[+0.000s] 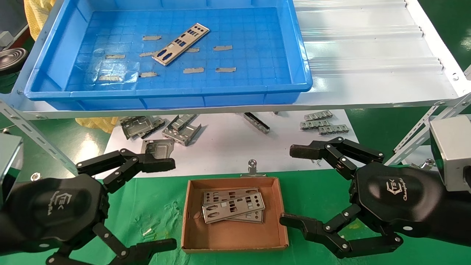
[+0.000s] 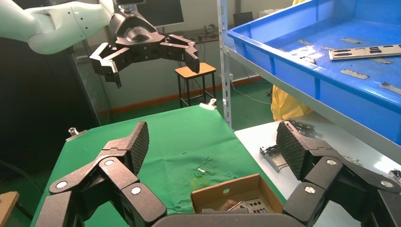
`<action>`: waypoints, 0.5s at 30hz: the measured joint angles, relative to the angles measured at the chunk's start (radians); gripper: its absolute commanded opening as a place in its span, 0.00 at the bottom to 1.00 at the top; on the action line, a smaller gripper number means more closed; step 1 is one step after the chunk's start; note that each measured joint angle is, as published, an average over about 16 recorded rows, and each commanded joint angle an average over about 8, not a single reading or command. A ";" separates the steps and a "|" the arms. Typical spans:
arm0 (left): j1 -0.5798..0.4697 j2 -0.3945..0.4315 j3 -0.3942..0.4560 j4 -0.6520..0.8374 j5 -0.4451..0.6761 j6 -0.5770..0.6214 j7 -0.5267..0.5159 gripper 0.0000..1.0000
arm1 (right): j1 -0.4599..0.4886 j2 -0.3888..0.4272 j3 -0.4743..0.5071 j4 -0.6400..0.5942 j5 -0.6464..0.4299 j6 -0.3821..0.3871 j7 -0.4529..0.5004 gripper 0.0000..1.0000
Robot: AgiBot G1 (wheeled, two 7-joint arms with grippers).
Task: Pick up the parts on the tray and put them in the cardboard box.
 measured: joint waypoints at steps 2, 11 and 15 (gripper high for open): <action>0.000 0.000 0.000 0.000 0.000 0.000 0.000 1.00 | 0.000 0.000 0.000 0.000 0.000 0.000 0.000 1.00; 0.000 0.000 0.000 0.000 0.000 0.000 0.000 1.00 | 0.000 0.000 0.000 0.000 0.000 0.000 0.000 1.00; 0.000 0.000 0.000 0.000 0.000 0.000 0.000 1.00 | 0.000 0.000 0.000 0.000 0.000 0.000 0.000 1.00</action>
